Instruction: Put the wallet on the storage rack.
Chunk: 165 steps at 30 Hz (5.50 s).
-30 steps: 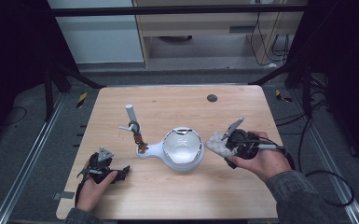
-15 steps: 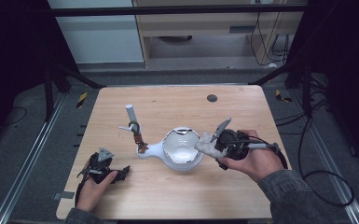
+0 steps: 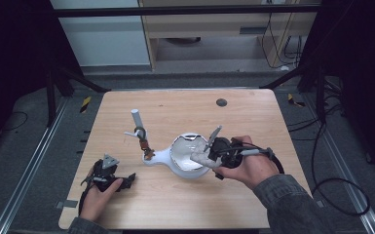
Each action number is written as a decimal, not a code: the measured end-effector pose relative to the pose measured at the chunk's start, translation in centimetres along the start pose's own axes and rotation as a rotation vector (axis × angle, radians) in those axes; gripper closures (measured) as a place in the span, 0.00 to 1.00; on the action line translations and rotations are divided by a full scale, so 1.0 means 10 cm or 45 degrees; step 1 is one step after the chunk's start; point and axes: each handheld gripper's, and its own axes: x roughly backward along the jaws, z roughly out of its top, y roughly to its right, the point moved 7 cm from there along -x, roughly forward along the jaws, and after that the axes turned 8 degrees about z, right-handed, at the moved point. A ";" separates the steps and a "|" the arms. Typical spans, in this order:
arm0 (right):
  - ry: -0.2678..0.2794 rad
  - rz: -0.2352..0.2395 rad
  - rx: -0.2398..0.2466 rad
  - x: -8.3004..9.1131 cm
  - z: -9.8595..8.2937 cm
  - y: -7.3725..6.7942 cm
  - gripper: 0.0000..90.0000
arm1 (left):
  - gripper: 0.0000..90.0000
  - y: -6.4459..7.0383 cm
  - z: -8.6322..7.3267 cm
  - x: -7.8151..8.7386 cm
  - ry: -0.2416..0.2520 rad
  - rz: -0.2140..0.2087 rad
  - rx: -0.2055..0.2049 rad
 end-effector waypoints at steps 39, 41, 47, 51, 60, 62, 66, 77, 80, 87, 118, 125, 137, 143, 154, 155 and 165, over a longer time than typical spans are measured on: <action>-0.123 0.066 0.064 -0.34 0.36 -0.03 0.35 | 0.01 0.00 0.00 0.00 -0.002 -0.001 -0.002; -0.130 0.066 0.064 -0.35 0.37 -0.03 0.35 | 0.00 0.00 0.00 0.00 -0.002 -0.001 -0.002; -0.139 0.067 0.060 -0.37 0.38 -0.01 0.35 | 0.00 0.00 0.00 0.00 -0.002 -0.001 -0.003; -0.147 0.067 0.055 -0.38 0.38 -0.01 0.35 | 0.00 0.00 0.00 0.00 -0.003 -0.001 -0.003; -0.173 0.059 0.055 -0.41 0.40 0.01 0.35 | 0.00 0.00 0.00 0.00 -0.003 -0.001 -0.002; -0.177 0.055 0.055 -0.42 0.42 0.02 0.35 | 0.00 0.00 0.00 0.00 -0.003 -0.001 -0.002; -0.180 0.048 0.056 -0.44 0.45 0.04 0.35 | 0.00 0.00 0.00 0.00 -0.004 -0.001 -0.003; -0.193 0.027 0.031 -0.50 0.50 0.12 0.35 | 0.00 0.01 0.00 0.00 -0.003 -0.004 -0.002; -0.191 0.032 0.028 -0.50 0.50 0.12 0.35 | 0.00 0.01 0.00 0.00 -0.003 -0.005 -0.003; -0.192 0.036 0.033 -0.52 0.52 0.12 0.35 | 0.00 0.01 0.01 -0.01 -0.003 -0.007 -0.006; -0.192 0.035 0.035 -0.62 0.61 0.12 0.35 | 0.00 0.02 0.01 -0.01 -0.004 -0.010 -0.013; -0.203 0.039 0.041 -0.65 0.61 0.11 0.35 | 0.00 0.02 0.01 -0.01 -0.004 -0.011 -0.013; -0.212 0.038 0.035 -0.69 0.62 0.12 0.35 | 0.00 0.02 0.01 -0.01 -0.003 -0.013 -0.015; -0.210 0.034 0.031 -0.71 0.64 0.12 0.35 | 0.00 0.02 0.01 -0.01 -0.003 -0.014 -0.015; -0.211 0.060 0.029 -0.76 0.65 0.11 0.33 | 0.00 0.02 0.01 -0.01 -0.002 -0.015 -0.016; -0.203 0.058 0.024 -0.75 0.65 0.11 0.31 | 0.00 0.02 0.01 -0.01 -0.002 -0.015 -0.016; -0.127 0.067 0.003 -0.66 0.72 0.06 0.27 | 0.00 0.02 0.01 -0.01 -0.002 -0.016 -0.016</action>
